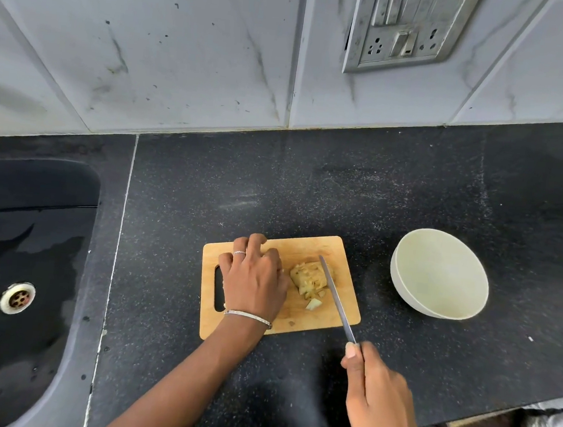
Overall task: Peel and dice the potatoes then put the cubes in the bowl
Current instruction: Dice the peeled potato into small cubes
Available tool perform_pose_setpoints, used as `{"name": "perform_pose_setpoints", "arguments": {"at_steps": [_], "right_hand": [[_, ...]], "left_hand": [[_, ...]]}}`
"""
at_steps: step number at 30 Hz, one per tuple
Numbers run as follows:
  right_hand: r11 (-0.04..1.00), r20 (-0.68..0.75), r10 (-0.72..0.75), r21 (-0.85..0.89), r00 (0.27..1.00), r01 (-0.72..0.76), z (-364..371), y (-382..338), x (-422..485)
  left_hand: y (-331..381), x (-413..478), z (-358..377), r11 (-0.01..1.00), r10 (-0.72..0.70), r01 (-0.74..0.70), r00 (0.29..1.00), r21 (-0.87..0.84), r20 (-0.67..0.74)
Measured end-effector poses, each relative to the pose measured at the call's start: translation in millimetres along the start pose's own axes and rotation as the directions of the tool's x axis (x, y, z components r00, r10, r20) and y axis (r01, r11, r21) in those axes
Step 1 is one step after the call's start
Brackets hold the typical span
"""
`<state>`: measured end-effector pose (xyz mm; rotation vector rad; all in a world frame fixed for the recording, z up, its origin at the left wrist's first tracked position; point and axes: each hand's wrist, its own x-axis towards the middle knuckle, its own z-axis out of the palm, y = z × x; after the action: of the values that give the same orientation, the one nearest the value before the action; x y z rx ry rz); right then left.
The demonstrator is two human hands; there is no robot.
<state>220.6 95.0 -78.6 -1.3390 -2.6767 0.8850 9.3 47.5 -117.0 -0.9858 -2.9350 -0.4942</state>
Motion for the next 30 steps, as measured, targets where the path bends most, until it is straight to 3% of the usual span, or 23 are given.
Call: {"name": "perform_pose_setpoints", "arguments": {"at_steps": [10, 30], "right_hand": [[0.999, -0.020, 0.045, 0.023, 0.999, -0.044, -2.5, 7.1, -2.2], [0.998, -0.045, -0.031, 0.045, 0.999, 0.033, -3.1, 5.5, -8.3]], "left_hand": [[14.3, -11.8, -9.7, 0.974, 0.169, -0.152, 0.982, -0.168, 0.089], [-2.2, -16.4, -1.4, 0.964, 0.147, -0.132, 0.988, -0.230, 0.051]]}}
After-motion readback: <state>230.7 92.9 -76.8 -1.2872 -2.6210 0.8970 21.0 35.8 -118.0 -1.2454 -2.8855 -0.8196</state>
